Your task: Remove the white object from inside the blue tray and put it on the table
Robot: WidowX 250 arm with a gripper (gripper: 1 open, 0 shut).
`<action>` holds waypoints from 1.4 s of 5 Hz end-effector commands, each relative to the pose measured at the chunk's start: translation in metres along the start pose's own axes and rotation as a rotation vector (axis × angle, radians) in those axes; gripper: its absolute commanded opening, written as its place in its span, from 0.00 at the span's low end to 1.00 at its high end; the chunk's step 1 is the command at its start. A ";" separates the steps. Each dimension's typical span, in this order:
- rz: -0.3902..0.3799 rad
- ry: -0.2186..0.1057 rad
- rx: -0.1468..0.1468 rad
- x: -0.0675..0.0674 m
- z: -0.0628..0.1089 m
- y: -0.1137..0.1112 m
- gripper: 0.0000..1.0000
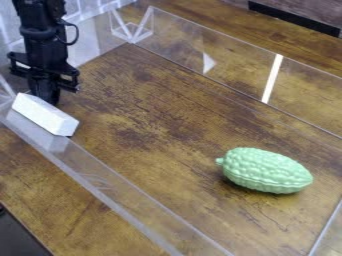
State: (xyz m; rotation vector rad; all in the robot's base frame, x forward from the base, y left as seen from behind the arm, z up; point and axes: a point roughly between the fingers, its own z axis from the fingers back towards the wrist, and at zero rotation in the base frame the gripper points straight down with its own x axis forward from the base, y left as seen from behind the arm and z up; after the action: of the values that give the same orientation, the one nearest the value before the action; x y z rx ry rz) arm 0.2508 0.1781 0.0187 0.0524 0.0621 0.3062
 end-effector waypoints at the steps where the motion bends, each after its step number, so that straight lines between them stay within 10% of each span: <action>1: -0.011 -0.113 0.030 0.012 0.045 -0.003 0.00; 2: -0.016 -0.142 0.028 0.012 0.071 -0.010 0.00; 3: -0.029 -0.161 0.032 0.013 0.078 -0.020 1.00; 7: -0.071 -0.114 0.057 0.016 0.049 -0.041 1.00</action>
State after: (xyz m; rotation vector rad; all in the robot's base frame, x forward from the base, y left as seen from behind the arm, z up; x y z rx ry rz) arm 0.2783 0.1423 0.0544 0.1108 -0.0079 0.2366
